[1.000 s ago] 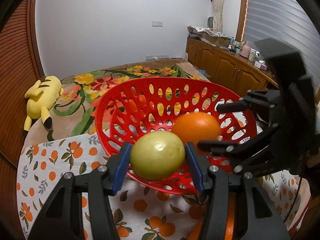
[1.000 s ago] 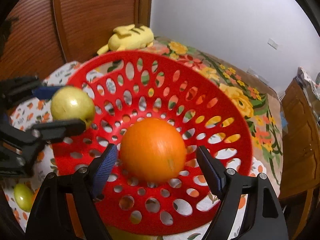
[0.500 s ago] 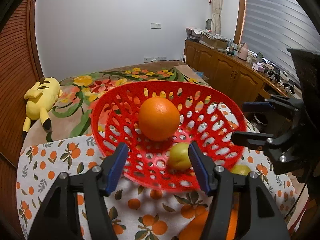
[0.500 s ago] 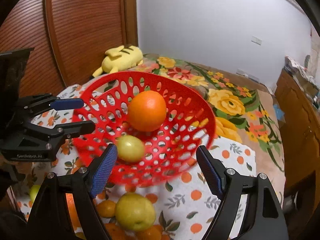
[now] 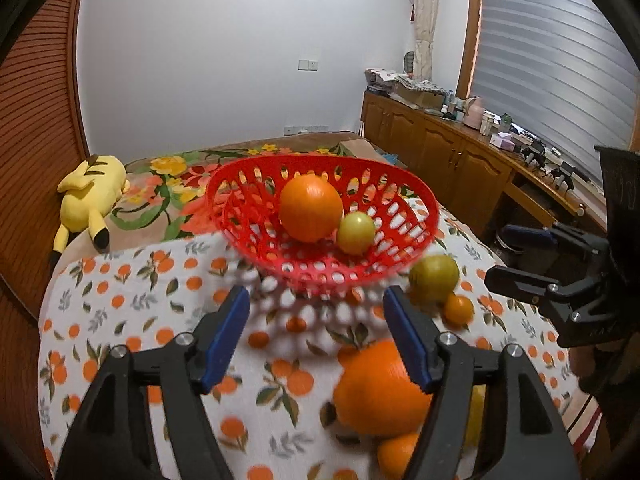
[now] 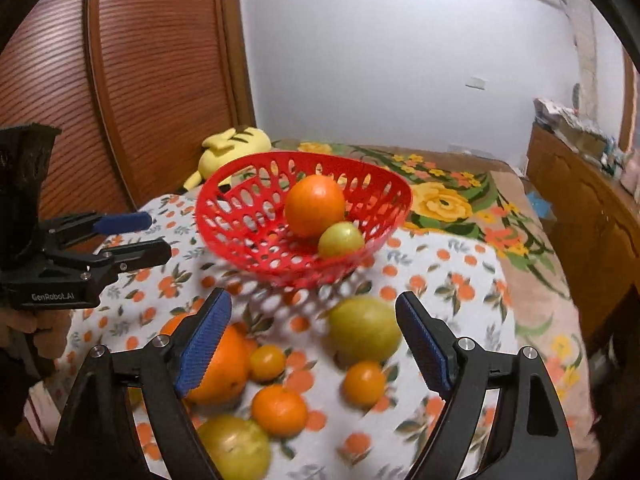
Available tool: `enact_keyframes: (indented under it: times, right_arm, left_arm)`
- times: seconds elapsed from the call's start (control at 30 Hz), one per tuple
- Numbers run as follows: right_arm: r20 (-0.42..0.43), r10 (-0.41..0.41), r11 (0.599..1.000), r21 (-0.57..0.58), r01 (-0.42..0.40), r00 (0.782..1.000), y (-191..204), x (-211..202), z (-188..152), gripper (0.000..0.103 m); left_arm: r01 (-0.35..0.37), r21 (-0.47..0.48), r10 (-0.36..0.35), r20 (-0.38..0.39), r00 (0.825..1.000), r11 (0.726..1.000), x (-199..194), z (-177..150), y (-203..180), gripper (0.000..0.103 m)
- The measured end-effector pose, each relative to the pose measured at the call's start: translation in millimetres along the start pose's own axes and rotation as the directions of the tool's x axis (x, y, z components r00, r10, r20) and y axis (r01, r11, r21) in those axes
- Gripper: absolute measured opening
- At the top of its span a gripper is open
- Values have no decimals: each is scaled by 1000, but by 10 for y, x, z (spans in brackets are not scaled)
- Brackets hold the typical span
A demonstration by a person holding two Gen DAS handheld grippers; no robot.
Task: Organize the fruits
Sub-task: 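Grasp the green apple with the left tool while the right tool grasps the pomelo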
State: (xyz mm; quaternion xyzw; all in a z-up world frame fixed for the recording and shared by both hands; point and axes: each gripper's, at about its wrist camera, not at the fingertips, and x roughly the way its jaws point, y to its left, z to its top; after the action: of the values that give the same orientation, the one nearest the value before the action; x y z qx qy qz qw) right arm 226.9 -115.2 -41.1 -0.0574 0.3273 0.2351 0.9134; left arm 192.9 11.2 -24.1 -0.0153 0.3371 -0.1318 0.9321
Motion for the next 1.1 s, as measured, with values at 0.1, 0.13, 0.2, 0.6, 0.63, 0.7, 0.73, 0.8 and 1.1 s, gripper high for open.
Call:
enact_keyframes:
  times: [0.1, 0.13, 0.2, 0.6, 0.63, 0.7, 0.73, 0.8, 1.1]
  right_arm:
    - [-2, 11, 1000, 22, -11, 1000, 90, -53, -190, 86]
    - [-2, 11, 1000, 22, -11, 1000, 121, -65, -243, 86]
    - [-6, 10, 1000, 25, -10, 1000, 166, -98, -363, 86]
    - [-18, 13, 999, 42, -12, 1000, 339, -188, -888, 86]
    - [-19, 15, 999, 46, -14, 1000, 331, -194, -911, 86]
    - [-21, 14, 998, 59, -13, 1000, 311, -198, -957, 86]
    - [-21, 17, 998, 68, -16, 1000, 298, -199, -978, 86]
    - [-26, 22, 997, 80, -20, 999, 284, -192, -1017, 86]
    - [-44, 33, 996, 80, -29, 999, 374, -105, -1114, 86]
  left_arm:
    - [3, -6, -3, -6, 1000, 1000, -110, -170, -18, 69]
    - [3, -8, -3, -7, 1000, 1000, -139, -218, -22, 70]
    - [0, -9, -1, -14, 1000, 1000, -194, -330, -39, 70]
    - [-19, -33, 17, -50, 999, 999, -350, -919, -178, 70]
    - [-14, -39, 12, -51, 999, 999, -362, -959, -175, 70]
    - [-18, -42, 16, -58, 998, 999, -369, -1015, -172, 70]
    - [-22, -44, 19, -62, 998, 999, -368, -1042, -170, 70]
    - [-23, -50, 19, -71, 997, 999, -355, -1092, -156, 70]
    - [-18, -70, 10, -106, 994, 997, -302, -1310, -147, 70]
